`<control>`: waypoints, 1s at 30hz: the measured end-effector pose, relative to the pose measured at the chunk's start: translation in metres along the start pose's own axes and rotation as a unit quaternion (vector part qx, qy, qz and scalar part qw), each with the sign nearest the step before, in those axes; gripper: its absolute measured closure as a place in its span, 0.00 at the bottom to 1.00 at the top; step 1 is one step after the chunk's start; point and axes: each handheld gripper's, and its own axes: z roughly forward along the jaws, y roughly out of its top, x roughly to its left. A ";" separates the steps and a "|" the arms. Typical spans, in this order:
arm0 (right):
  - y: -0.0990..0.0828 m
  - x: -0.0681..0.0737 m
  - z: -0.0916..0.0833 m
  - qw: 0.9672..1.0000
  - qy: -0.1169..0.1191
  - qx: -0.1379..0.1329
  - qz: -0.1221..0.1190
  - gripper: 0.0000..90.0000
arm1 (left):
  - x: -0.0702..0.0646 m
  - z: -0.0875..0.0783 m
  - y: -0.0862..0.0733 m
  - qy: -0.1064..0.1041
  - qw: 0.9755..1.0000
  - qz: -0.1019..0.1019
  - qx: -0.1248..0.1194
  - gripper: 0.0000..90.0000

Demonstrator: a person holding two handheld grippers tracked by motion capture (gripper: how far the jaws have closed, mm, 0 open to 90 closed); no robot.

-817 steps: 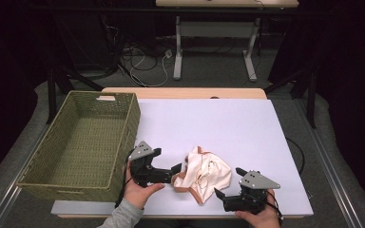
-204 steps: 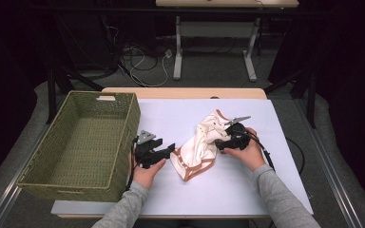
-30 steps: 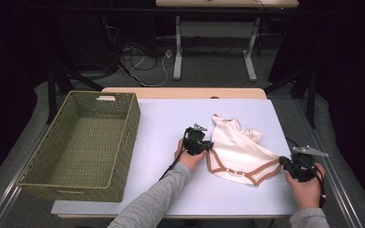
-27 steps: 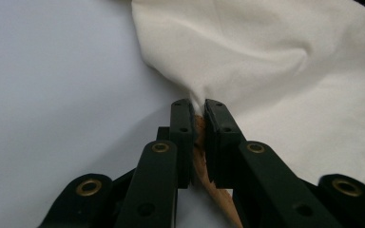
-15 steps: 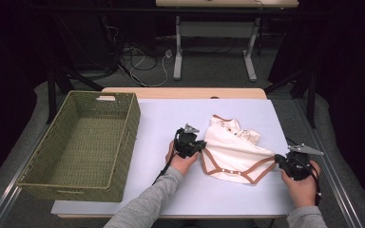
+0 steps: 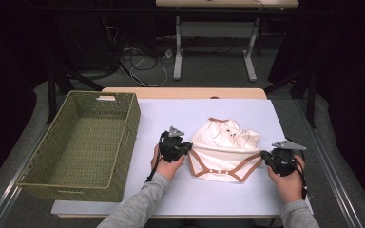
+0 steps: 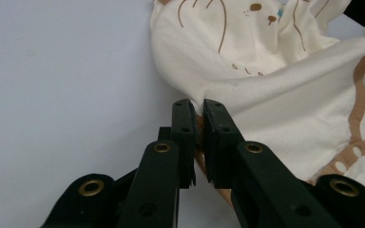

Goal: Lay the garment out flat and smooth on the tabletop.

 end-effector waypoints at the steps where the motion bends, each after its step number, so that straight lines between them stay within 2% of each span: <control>1: 0.000 0.001 0.000 1.000 -0.001 0.001 -0.002 0.98 | 0.001 0.000 -0.002 0.001 1.000 -0.003 0.001 0.94; 3: 0.001 0.004 0.001 1.000 0.007 -0.001 -0.004 0.98 | 0.004 -0.002 -0.006 0.009 1.000 -0.003 0.001 0.94; 7: 0.003 0.010 0.003 1.000 0.010 -0.005 -0.011 0.97 | 0.009 -0.001 -0.012 0.009 1.000 -0.017 0.003 0.93; 10: 0.003 0.013 0.004 1.000 0.015 -0.009 -0.015 0.94 | 0.009 -0.001 -0.014 0.020 1.000 -0.023 -0.002 0.85; 12: 0.002 0.015 0.005 1.000 0.015 -0.013 -0.016 0.88 | 0.010 -0.002 -0.014 0.023 0.999 -0.025 -0.008 0.80; 15: 0.002 0.016 0.003 0.999 0.019 -0.020 -0.017 0.81 | 0.011 -0.006 -0.013 0.032 0.999 -0.025 -0.019 0.70; 21: 0.004 0.020 -0.006 0.999 0.029 -0.040 -0.017 0.68 | 0.008 -0.015 -0.013 0.031 0.999 -0.010 -0.032 0.57; 25: 0.004 0.026 -0.012 0.998 0.034 -0.050 -0.034 0.59 | 0.007 -0.020 -0.015 0.025 0.999 -0.012 -0.044 0.51; 26: 0.004 0.029 -0.013 0.997 0.035 -0.053 -0.037 0.58 | 0.008 -0.023 -0.015 0.021 0.999 -0.008 -0.039 0.50; 27: 0.004 0.030 -0.013 0.997 0.034 -0.056 -0.046 0.57 | 0.007 -0.023 -0.015 0.024 0.999 -0.011 -0.045 0.49; 30: 0.004 0.034 -0.014 0.996 0.040 -0.058 -0.053 0.55 | 0.008 -0.028 -0.016 0.024 0.998 -0.008 -0.052 0.45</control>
